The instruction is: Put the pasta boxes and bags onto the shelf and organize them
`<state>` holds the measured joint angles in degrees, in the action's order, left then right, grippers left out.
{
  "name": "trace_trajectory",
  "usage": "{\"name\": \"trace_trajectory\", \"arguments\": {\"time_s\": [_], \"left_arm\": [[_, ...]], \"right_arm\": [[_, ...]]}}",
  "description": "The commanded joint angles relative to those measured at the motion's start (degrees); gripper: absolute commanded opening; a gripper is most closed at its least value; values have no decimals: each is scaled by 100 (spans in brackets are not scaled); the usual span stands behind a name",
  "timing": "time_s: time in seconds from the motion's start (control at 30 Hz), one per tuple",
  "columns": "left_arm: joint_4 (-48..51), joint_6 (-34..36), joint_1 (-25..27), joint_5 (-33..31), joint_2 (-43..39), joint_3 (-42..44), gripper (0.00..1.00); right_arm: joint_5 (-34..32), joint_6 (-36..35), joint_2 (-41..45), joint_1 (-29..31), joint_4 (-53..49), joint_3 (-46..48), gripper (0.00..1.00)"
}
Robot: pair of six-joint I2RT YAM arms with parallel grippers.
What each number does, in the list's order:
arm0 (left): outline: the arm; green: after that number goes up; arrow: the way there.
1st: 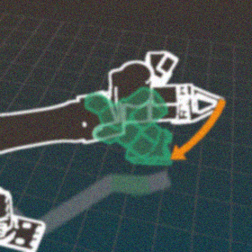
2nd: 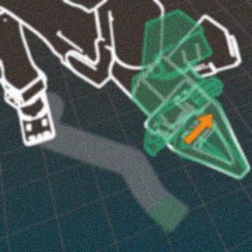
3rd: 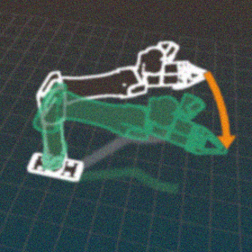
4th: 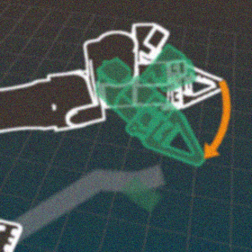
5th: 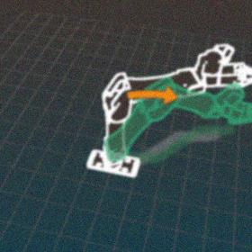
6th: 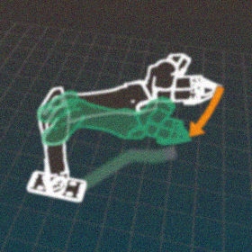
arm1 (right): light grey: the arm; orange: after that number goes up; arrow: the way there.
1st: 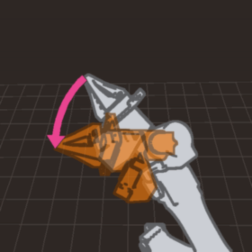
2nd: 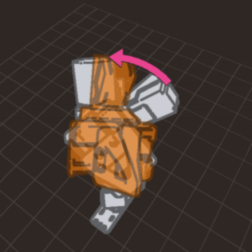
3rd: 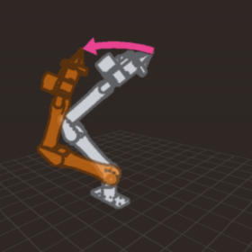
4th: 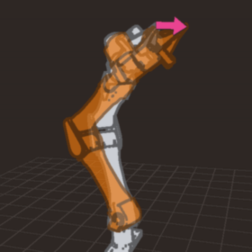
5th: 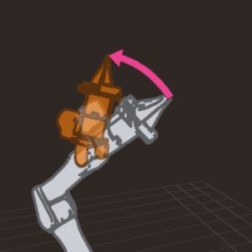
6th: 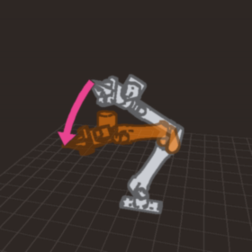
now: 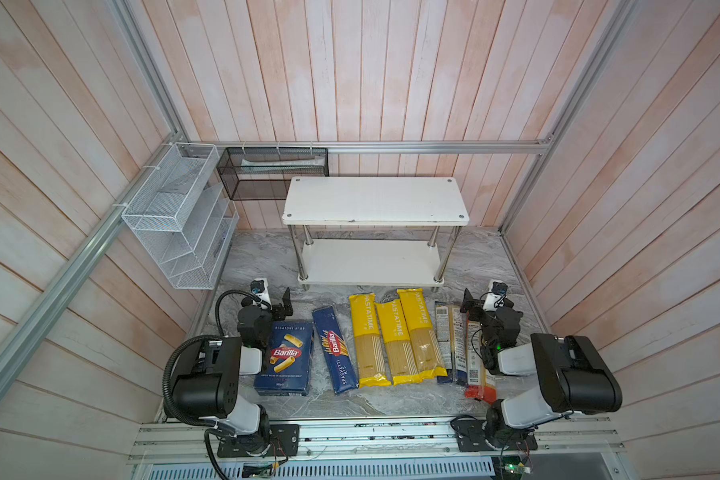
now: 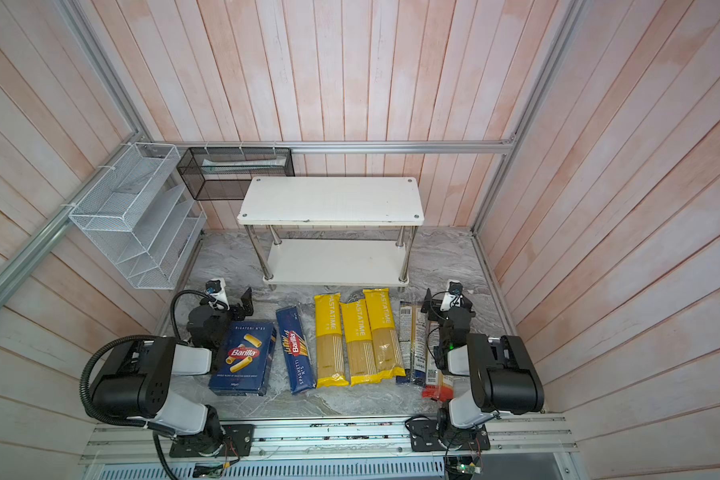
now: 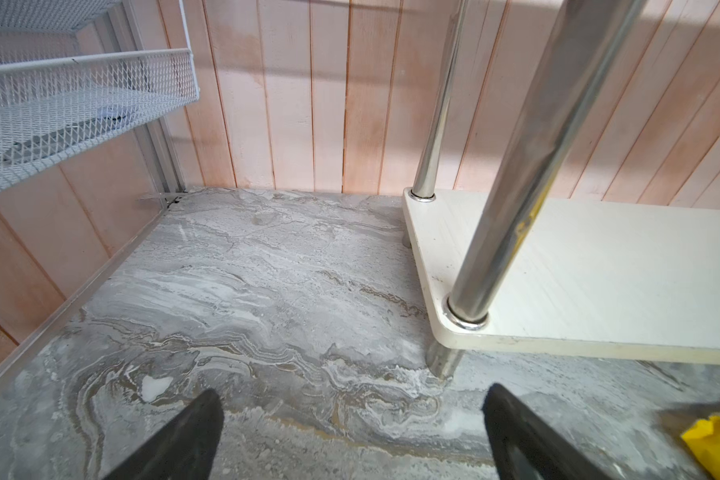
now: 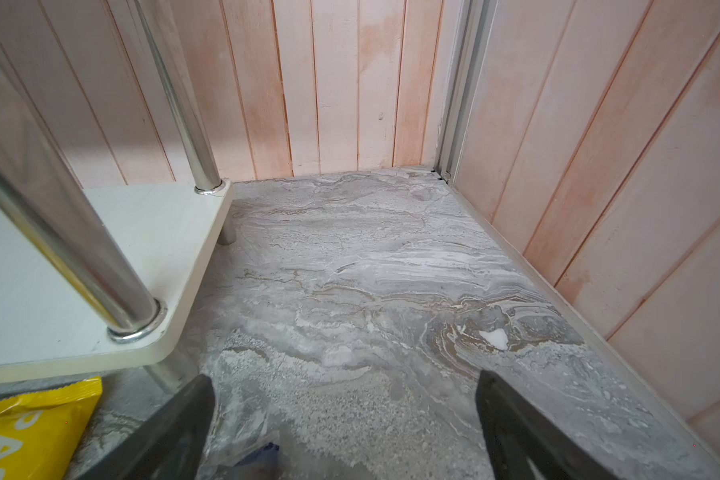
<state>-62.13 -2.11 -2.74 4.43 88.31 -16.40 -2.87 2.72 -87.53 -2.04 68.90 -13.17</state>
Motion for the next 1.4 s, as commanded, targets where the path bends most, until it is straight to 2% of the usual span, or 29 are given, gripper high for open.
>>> {"name": "trace_trajectory", "arguments": {"time_s": [0.0, 1.37], "left_arm": [[-43, 103, 45, -66, -5, -56, 100], [-36, 88, 28, -38, -5, -56, 100]], "right_arm": [[41, -54, 78, -32, -44, -87, 98], [210, -113, 60, -33, -93, -133, 98]]}}
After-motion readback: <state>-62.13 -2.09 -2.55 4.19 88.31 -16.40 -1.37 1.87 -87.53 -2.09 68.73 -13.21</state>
